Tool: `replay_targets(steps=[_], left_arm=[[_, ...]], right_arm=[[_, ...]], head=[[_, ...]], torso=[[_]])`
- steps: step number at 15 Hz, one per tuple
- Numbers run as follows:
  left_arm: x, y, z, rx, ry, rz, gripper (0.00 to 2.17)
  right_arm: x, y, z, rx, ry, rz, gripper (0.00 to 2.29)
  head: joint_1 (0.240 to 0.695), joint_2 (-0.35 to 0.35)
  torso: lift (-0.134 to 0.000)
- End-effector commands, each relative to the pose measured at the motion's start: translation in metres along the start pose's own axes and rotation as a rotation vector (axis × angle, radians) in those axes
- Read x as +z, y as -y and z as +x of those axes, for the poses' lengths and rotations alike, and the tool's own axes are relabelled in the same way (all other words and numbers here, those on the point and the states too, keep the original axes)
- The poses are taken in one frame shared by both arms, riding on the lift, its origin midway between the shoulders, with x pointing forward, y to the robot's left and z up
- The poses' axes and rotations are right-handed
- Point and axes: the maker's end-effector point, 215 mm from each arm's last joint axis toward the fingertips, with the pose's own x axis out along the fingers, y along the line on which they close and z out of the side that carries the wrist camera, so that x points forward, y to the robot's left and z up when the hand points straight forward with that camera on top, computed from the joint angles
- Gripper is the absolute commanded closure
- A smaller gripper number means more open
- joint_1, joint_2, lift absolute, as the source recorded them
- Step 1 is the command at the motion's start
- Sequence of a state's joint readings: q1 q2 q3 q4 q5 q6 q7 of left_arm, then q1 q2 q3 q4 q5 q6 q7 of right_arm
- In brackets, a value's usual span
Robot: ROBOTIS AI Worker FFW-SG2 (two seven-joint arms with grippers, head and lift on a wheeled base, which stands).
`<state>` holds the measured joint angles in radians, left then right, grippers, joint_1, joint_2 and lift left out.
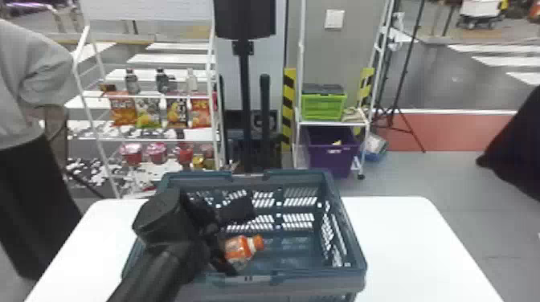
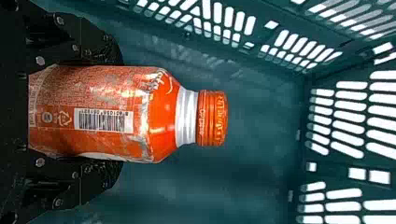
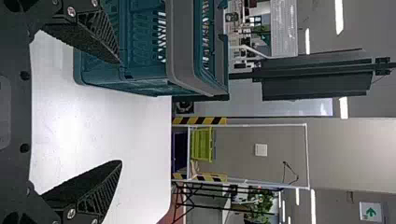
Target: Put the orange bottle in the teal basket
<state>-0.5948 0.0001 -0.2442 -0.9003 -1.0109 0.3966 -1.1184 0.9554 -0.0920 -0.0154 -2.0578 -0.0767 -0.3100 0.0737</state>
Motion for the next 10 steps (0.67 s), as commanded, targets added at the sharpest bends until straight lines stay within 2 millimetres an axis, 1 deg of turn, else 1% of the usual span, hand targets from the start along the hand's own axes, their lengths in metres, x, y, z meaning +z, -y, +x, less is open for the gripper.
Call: replay_targets(steps=[1, 3, 5, 7, 9, 10], left_arm=[[-0.003, 0.003, 0.004, 0.004, -0.019, 0.010, 0.58], [-0.004, 0.004, 0.007, 0.014, -0.024, 0.013, 0.55], [-0.006, 0.000, 0.008, 0.038, -0.029, 0.003, 0.37], [-0.006, -0.007, 0.007, 0.082, -0.019, -0.009, 0.13], [-0.001, -0.018, 0.001, 0.129, 0.003, -0.018, 0.13], [0.007, -0.025, -0.006, 0.148, 0.025, -0.020, 0.13]], right_arm=[[0.001, 0.000, -0.001, -0.001, 0.001, -0.001, 0.13], [0.001, 0.000, -0.001, -0.001, 0.001, -0.001, 0.13], [0.001, 0.000, -0.001, -0.001, 0.001, -0.001, 0.13], [0.000, 0.002, -0.001, -0.003, 0.000, -0.001, 0.13], [-0.001, 0.002, -0.001, -0.004, -0.002, -0.002, 0.13], [-0.002, 0.003, -0.001, -0.004, -0.002, -0.002, 0.13]], head=[[0.499, 0.000], [0.499, 0.000], [0.499, 0.000], [0.499, 0.000], [0.499, 0.000], [0.499, 0.000]], torso=[[0.000], [0.000], [0.000], [0.000], [0.000], [0.000]])
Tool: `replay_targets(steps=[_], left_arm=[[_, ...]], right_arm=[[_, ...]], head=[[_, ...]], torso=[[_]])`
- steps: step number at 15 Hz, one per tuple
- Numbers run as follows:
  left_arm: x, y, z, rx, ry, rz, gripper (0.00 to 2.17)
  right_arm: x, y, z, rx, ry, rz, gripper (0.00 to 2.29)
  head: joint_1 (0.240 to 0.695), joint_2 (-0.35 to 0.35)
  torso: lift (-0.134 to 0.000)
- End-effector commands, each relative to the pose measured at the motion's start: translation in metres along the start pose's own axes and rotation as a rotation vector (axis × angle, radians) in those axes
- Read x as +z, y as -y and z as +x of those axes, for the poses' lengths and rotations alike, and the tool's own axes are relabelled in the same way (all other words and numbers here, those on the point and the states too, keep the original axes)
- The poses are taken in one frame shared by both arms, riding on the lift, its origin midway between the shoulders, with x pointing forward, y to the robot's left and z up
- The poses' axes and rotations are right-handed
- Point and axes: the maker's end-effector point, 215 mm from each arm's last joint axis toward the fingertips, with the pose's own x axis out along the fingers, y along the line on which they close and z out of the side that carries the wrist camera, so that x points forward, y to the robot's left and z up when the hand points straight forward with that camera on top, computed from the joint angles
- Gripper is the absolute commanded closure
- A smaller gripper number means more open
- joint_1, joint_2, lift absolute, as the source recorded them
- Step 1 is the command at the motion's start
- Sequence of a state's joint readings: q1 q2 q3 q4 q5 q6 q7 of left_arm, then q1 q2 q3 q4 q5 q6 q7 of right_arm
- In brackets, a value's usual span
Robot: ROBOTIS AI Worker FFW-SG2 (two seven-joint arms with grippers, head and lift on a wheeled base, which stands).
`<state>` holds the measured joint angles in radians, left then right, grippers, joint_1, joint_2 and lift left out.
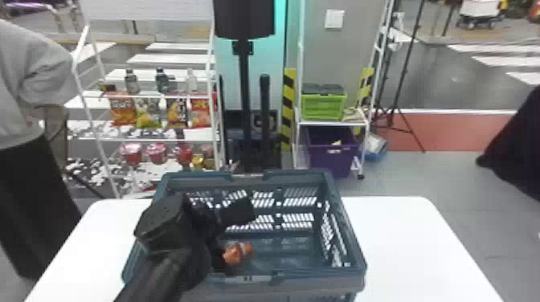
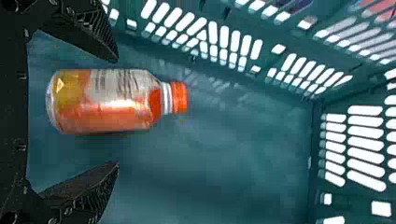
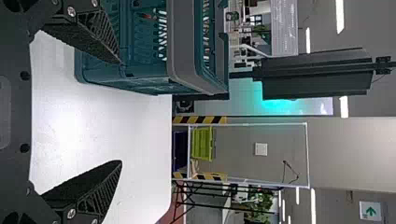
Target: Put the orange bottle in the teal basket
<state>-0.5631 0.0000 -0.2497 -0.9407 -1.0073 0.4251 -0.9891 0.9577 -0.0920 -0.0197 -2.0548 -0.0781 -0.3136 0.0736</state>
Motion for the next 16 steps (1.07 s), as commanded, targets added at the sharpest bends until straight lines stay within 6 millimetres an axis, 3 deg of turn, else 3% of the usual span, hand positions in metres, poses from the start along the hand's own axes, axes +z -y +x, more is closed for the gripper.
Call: replay_targets(steps=[1, 4, 6, 9, 12, 16], left_arm=[[0.016, -0.014, -0.016, 0.040, 0.066, -0.024, 0.13], [0.028, -0.039, -0.053, 0.106, 0.161, -0.076, 0.13], [0.034, -0.061, -0.091, 0.168, 0.252, -0.135, 0.13], [0.025, -0.089, -0.164, 0.283, 0.417, -0.278, 0.13], [-0.013, -0.099, -0.238, 0.392, 0.610, -0.506, 0.13], [-0.097, -0.066, -0.277, 0.512, 0.731, -0.783, 0.13]], right_arm=[[-0.001, 0.001, 0.000, -0.002, -0.002, -0.001, 0.13], [0.000, 0.001, 0.002, -0.002, 0.001, 0.000, 0.13], [-0.001, 0.001, 0.003, -0.002, 0.000, -0.002, 0.13], [-0.001, 0.002, 0.004, -0.004, 0.000, -0.002, 0.13], [0.000, 0.002, 0.005, -0.006, 0.003, -0.002, 0.13], [0.005, 0.002, 0.007, -0.005, 0.013, -0.003, 0.13]], head=[[0.499, 0.000], [0.499, 0.000], [0.499, 0.000], [0.499, 0.000], [0.499, 0.000], [0.499, 0.000]], torso=[[0.000], [0.000], [0.000], [0.000], [0.000], [0.000]])
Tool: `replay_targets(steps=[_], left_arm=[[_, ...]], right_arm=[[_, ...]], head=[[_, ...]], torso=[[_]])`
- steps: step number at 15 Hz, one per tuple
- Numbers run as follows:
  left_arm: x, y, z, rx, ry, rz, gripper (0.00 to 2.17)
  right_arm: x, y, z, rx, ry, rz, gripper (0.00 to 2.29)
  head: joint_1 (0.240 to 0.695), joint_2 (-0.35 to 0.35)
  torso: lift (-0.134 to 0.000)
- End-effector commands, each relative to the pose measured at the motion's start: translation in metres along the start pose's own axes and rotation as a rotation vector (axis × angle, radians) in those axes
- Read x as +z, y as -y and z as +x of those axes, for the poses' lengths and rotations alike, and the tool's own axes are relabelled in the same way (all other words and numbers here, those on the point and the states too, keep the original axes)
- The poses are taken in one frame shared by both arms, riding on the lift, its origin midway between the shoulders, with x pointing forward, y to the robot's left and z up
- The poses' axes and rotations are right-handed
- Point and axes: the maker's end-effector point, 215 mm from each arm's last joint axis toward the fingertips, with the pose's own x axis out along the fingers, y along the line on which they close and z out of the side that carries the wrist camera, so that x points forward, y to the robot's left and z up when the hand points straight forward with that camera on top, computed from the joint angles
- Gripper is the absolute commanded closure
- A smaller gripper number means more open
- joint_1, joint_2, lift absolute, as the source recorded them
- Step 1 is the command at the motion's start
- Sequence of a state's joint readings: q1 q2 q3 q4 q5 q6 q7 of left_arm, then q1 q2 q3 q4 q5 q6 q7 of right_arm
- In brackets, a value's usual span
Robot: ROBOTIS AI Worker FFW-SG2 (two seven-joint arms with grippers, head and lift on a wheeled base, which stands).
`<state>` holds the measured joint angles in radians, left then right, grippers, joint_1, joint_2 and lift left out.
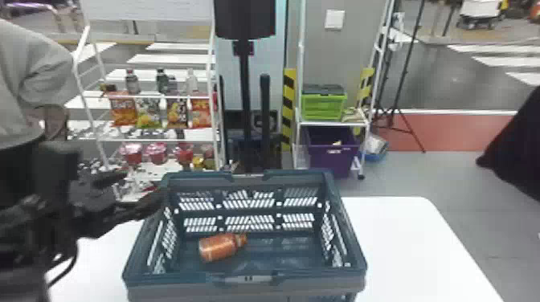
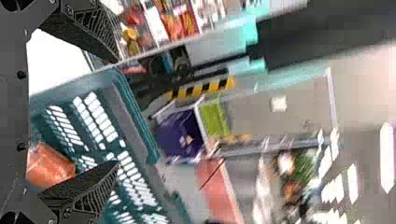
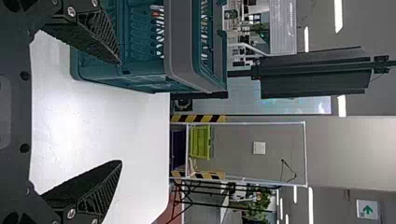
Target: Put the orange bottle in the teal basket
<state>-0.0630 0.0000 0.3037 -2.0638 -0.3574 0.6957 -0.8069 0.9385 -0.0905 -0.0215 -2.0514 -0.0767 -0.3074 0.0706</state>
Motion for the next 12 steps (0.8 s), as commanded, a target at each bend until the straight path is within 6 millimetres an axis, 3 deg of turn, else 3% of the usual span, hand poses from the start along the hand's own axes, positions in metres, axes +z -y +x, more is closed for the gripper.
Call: replay_targets(steps=[1, 4, 6, 8, 12], left_arm=[[-0.025, -0.014, -0.044, 0.047, 0.044, -0.102, 0.13], [-0.043, -0.033, -0.092, 0.147, 0.132, -0.063, 0.13], [-0.056, -0.030, -0.114, 0.186, 0.166, -0.005, 0.13], [-0.083, -0.025, -0.134, 0.225, 0.178, 0.014, 0.14], [-0.133, 0.015, -0.154, 0.244, 0.180, 0.023, 0.14]], right_arm=[[0.002, 0.000, 0.001, 0.001, 0.005, -0.001, 0.13], [0.005, -0.001, 0.003, 0.006, 0.011, 0.000, 0.13], [0.006, -0.001, 0.006, 0.010, 0.017, 0.001, 0.13], [0.009, -0.003, 0.009, 0.019, 0.024, 0.002, 0.13], [0.016, -0.012, 0.016, 0.047, 0.037, 0.001, 0.13]], head=[[0.499, 0.000], [0.499, 0.000], [0.499, 0.000], [0.499, 0.000], [0.499, 0.000]], torso=[[0.000], [0.000], [0.000], [0.000], [0.000]])
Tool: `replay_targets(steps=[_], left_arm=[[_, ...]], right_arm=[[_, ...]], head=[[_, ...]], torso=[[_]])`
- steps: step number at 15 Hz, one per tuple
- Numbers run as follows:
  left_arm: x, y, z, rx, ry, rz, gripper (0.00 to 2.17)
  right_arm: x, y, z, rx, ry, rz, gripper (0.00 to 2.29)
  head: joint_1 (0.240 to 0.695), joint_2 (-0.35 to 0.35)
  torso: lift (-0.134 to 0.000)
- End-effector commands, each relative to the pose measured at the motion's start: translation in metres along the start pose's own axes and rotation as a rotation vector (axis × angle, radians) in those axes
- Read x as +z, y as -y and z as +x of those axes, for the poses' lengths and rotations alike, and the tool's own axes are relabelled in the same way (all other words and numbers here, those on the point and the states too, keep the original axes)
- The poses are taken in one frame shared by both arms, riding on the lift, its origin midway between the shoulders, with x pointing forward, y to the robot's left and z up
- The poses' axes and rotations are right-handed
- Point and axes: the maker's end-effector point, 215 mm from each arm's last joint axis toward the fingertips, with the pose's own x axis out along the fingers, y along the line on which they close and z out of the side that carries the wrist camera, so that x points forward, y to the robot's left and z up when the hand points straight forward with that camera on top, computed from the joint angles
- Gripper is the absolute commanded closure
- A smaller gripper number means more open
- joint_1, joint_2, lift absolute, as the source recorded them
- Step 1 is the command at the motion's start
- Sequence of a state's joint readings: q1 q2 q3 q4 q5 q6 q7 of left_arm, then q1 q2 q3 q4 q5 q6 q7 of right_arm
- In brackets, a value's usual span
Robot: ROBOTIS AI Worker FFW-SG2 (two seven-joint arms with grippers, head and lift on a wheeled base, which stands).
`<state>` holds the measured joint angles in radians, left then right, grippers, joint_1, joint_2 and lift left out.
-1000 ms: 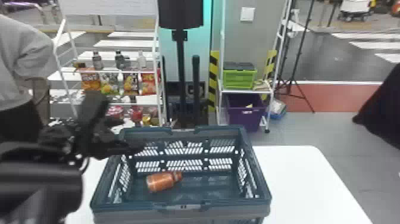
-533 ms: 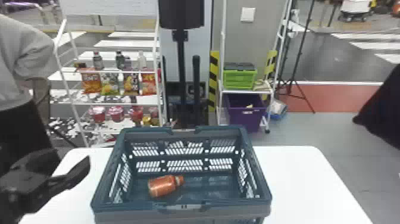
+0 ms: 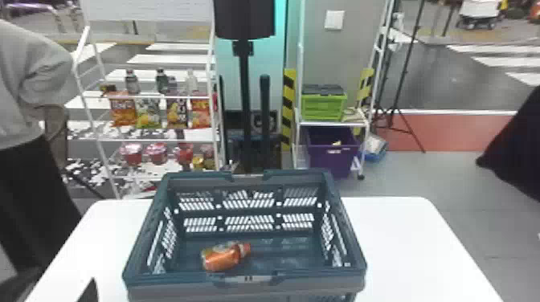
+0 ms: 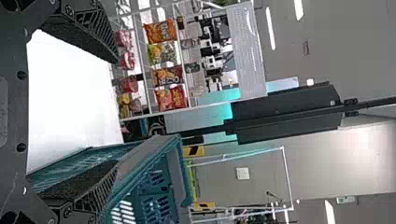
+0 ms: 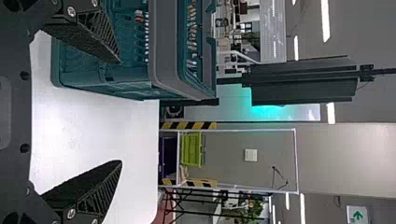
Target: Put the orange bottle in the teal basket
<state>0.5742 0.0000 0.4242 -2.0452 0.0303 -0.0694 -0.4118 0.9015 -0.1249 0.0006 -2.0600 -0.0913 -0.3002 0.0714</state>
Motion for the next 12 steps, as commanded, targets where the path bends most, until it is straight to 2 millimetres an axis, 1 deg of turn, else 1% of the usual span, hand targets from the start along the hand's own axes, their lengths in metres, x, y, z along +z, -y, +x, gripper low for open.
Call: replay_targets(steps=[1, 3, 4, 6, 7, 9, 10, 12], left_arm=[[-0.018, 0.030, -0.021, -0.020, 0.004, -0.009, 0.14], [-0.019, 0.054, -0.035, -0.014, 0.039, -0.022, 0.14], [-0.016, 0.065, -0.041, -0.011, 0.063, -0.030, 0.14], [-0.027, 0.086, -0.052, 0.000, 0.057, -0.050, 0.14], [-0.030, 0.096, -0.058, 0.009, 0.060, -0.066, 0.14], [-0.040, 0.116, -0.071, 0.038, 0.036, -0.129, 0.14], [-0.043, 0.123, -0.074, 0.049, 0.025, -0.164, 0.14], [-0.041, 0.139, -0.079, 0.071, 0.018, -0.208, 0.14]], right_arm=[[0.002, -0.004, 0.003, 0.016, 0.002, -0.003, 0.13], [0.007, -0.009, 0.005, 0.027, 0.013, -0.003, 0.13], [0.007, -0.012, 0.005, 0.035, 0.014, -0.001, 0.12], [0.009, -0.018, 0.006, 0.049, 0.019, 0.002, 0.12], [0.009, -0.019, 0.006, 0.053, 0.022, 0.002, 0.12], [0.012, -0.023, 0.006, 0.063, 0.027, 0.003, 0.12], [0.013, -0.023, 0.007, 0.064, 0.030, 0.003, 0.12], [0.014, -0.024, 0.006, 0.067, 0.032, 0.007, 0.12]], head=[[0.499, 0.000], [0.499, 0.000], [0.499, 0.000], [0.499, 0.000], [0.499, 0.000], [0.499, 0.000], [0.499, 0.000], [0.499, 0.000]], torso=[[0.000], [0.000], [0.000], [0.000], [0.000], [0.000], [0.000], [0.000]])
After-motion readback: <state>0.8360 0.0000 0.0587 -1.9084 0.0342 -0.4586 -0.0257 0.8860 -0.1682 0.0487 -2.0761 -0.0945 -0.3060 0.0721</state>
